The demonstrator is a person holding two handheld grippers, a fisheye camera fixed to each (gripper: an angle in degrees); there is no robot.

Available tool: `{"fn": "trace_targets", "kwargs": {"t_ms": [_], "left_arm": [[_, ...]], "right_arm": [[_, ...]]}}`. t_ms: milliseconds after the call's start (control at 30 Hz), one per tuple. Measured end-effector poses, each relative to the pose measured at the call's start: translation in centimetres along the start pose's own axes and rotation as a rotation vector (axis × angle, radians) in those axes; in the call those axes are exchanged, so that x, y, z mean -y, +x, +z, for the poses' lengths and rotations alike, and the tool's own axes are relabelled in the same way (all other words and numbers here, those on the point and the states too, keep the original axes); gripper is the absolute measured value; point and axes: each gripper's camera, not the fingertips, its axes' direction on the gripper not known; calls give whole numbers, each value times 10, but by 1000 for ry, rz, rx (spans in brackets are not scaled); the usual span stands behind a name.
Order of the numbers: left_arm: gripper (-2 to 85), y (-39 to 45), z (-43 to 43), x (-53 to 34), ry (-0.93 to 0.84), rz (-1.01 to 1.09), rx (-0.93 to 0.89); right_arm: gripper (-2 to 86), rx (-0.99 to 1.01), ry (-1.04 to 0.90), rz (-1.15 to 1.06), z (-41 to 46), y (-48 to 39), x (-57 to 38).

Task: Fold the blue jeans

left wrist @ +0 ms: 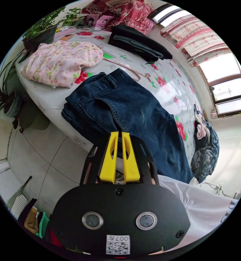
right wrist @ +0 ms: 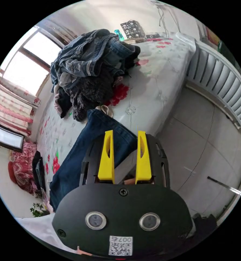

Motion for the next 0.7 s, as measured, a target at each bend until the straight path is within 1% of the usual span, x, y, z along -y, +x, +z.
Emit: {"fn": "trace_targets", "kwargs": {"t_ms": [67,167,233,300,433,567,600,700], "left_arm": [[7,-13,1,-1,0,-21,-12],[19,-33,2,0,-3,-37,-15],[29,-42,1,2,-3,-34,-10],[39,-54,-5,4,18,-32,-18],[49,-76,-13,3,55,-38,-39],[63,-110,-15,2,70,-67,-30],[64,-123,-16,2,80,-91,-46],[78,-155,-16,3,107,-168,-97]], "right_arm": [[86,108,-15,67,5,22,-27],[87,180,-31,94,18,29,-47],[85,192,-27,104,26,26,-52],[83,171,-2,146,30,25,-58],[59,210,34,254,33,27,-70],[22,290,-14,316,39,19,-74],[17,303,-6,302,37,12,-74],[7,380,25,123,19,-50,-76]]}}
